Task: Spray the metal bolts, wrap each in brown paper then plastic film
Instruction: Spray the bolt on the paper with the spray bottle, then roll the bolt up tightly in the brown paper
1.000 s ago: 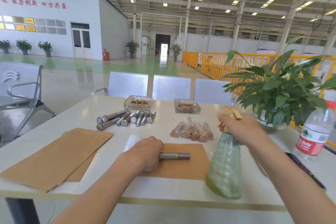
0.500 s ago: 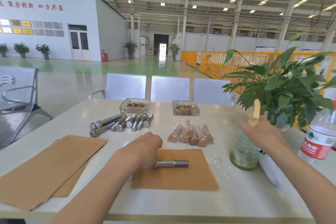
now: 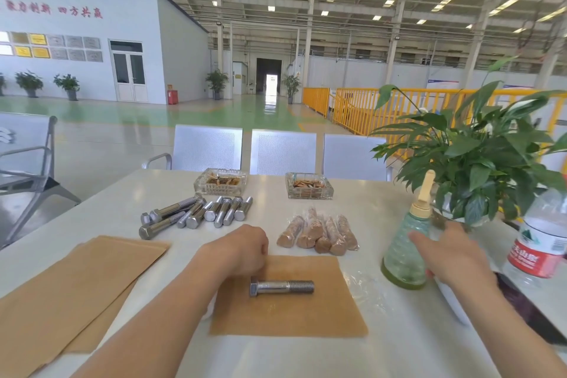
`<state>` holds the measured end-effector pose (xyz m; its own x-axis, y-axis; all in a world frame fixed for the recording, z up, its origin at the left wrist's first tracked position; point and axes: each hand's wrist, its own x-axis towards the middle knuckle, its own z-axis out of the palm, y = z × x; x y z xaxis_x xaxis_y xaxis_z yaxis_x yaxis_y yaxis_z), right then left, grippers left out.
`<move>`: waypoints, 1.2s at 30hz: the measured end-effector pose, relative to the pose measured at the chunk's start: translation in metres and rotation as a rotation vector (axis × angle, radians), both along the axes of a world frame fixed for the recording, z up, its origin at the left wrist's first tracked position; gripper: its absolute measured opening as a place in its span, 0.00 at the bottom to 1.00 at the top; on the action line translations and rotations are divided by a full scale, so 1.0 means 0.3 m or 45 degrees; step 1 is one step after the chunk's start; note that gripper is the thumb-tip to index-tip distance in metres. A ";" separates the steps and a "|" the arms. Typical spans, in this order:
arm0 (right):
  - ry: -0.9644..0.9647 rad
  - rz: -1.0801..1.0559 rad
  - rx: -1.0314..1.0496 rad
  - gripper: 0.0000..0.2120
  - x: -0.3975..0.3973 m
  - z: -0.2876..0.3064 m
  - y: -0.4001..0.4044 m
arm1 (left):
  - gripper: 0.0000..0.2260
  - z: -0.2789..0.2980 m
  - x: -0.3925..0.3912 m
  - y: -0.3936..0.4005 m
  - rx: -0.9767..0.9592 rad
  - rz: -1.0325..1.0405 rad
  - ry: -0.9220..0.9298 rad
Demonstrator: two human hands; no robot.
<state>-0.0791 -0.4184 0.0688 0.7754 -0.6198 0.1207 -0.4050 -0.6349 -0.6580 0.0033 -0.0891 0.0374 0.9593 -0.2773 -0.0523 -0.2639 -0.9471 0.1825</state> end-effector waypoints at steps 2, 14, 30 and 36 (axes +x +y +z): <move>-0.253 -0.110 -0.069 0.24 -0.067 0.010 0.011 | 0.04 0.007 0.002 0.006 -0.062 -0.079 -0.009; -0.212 0.947 -0.417 0.10 0.013 0.009 0.315 | 0.06 0.061 -0.152 0.068 -0.039 -0.419 -0.285; 0.035 1.327 -0.813 0.13 0.020 -0.102 0.402 | 0.11 0.047 -0.238 0.102 0.294 -0.291 -0.338; -0.126 1.312 -0.850 0.11 -0.028 -0.166 0.394 | 0.20 0.016 -0.248 0.158 0.304 -0.086 -0.293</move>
<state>-0.0876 -0.3001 0.0189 0.8353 0.4816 0.2652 0.5170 -0.8521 -0.0810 -0.0710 -0.0417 0.0422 0.9335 -0.3465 0.0920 -0.3358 -0.9350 -0.1140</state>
